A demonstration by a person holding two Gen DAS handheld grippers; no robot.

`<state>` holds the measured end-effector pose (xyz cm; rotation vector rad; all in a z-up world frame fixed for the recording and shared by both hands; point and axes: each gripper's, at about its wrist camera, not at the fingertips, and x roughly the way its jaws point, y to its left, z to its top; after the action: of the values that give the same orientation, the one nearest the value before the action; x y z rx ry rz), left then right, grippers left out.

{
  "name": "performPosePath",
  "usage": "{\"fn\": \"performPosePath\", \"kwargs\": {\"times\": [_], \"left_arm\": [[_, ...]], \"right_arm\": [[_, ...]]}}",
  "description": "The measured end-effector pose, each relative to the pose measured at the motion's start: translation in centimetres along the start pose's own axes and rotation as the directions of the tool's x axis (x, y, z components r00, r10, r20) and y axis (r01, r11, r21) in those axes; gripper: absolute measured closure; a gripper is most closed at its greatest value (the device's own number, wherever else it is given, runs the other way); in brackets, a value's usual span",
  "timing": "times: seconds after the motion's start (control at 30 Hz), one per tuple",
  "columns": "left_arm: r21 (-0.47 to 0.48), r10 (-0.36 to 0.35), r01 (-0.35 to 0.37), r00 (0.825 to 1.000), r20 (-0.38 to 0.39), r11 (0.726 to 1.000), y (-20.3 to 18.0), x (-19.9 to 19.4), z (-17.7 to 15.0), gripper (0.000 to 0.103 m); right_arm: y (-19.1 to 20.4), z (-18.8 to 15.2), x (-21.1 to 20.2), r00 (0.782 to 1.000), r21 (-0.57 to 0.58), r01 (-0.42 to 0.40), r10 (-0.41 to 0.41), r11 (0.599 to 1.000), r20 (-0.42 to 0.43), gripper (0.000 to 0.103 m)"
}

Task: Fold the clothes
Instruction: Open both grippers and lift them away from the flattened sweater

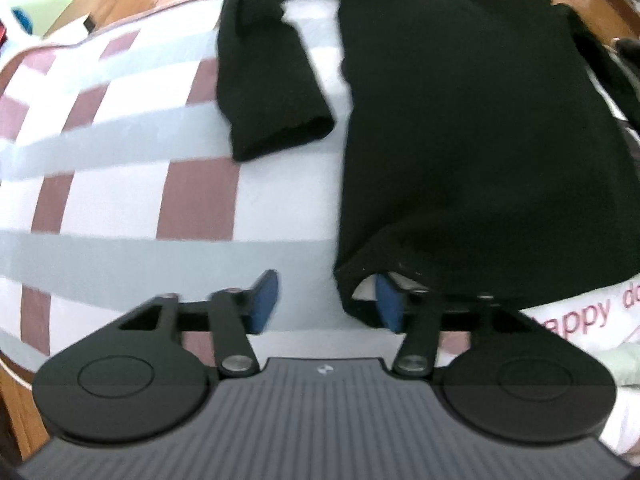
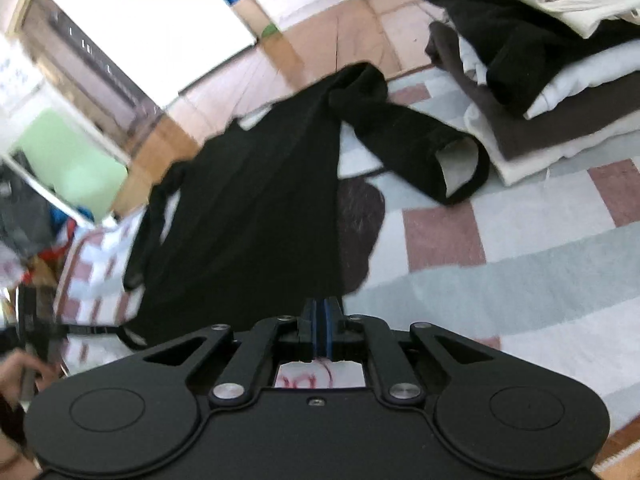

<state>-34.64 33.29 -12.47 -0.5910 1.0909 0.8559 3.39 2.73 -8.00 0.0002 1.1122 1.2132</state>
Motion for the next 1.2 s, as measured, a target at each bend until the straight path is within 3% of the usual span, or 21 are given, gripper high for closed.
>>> {"fn": "performPosePath", "kwargs": {"times": [0.07, 0.13, 0.3, 0.47, 0.6, 0.67, 0.7, 0.77, 0.9, 1.03, 1.1, 1.13, 1.2], "left_arm": [[-0.019, -0.032, 0.032, 0.999, 0.02, 0.999, -0.1, -0.6, 0.5, 0.037], [-0.047, -0.062, 0.064, 0.997, 0.048, 0.997, 0.0, -1.2, 0.8, 0.034], [-0.081, -0.089, 0.101, 0.986, 0.139, 0.992, 0.2, -2.6, 2.6, 0.031], [-0.033, -0.011, 0.019, 0.977, 0.211, 0.999, -0.3, -2.6, 4.2, 0.024], [-0.038, -0.033, 0.042, 0.978, 0.207, 0.998, 0.4, -2.0, 6.6, 0.024], [-0.073, -0.064, 0.08, 0.977, 0.202, 0.994, 1.1, -1.7, 8.1, 0.023], [-0.084, -0.071, 0.09, 0.977, 0.202, 0.992, 1.3, -1.6, 8.6, 0.022], [-0.094, -0.084, 0.105, 0.977, 0.197, 0.99, 1.4, -1.1, 9.5, 0.022], [-0.046, -0.116, 0.126, 0.979, 0.168, 0.991, 0.9, -0.7, 11.0, 0.022], [0.049, -0.134, 0.127, 0.965, 0.225, 0.991, 0.0, -3.2, 14.7, 0.022], [0.093, -0.168, 0.149, 0.952, 0.257, 0.984, -0.5, -5.3, 17.4, 0.022], [0.111, -0.182, 0.157, 0.945, 0.27, 0.981, -0.8, -6.4, 18.8, 0.022], [0.161, -0.207, 0.166, 0.936, 0.286, 0.973, -1.4, -8.5, 21.3, 0.021]], "right_arm": [[-0.1, 0.0, 0.6, 1.0, 0.013, -0.011, 0.011, 1.0, 0.0, 0.085], [0.2, 0.1, 1.3, 1.0, 0.006, -0.006, 0.006, 1.0, -0.014, 0.071], [2.2, 1.2, 3.6, 1.0, -0.093, 0.015, -0.016, 0.996, -0.006, 0.07], [4.9, 1.7, 4.3, 0.993, -0.201, 0.114, -0.105, 0.973, 0.053, 0.07], [7.3, 0.9, 4.3, 0.989, -0.285, 0.146, -0.131, 0.947, 0.074, 0.069], [8.3, 0.8, 5.3, 0.981, -0.352, 0.195, -0.19, 0.916, 0.048, 0.059], [8.8, 1.0, 6.1, 0.969, -0.375, 0.234, -0.246, 0.897, 0.016, 0.053], [10.0, 1.3, 7.6, 0.94, -0.407, 0.305, -0.34, 0.861, -0.015, 0.053], [13.1, 2.0, 7.0, 0.944, -0.458, 0.316, -0.323, 0.831, 0.066, 0.05], [17.5, 6.9, 6.3, 0.946, -0.538, 0.292, -0.323, 0.791, 0.038, 0.047], [20.7, 10.2, 5.9, 0.94, -0.596, 0.292, -0.338, 0.748, 0.036, 0.047], [22.4, 12.1, 5.8, 0.93, -0.625, 0.308, -0.366, 0.717, 0.039, 0.043], [25.4, 16.0, 6.1, 0.887, -0.658, 0.351, -0.463, 0.666, 0.005, 0.036]]}}
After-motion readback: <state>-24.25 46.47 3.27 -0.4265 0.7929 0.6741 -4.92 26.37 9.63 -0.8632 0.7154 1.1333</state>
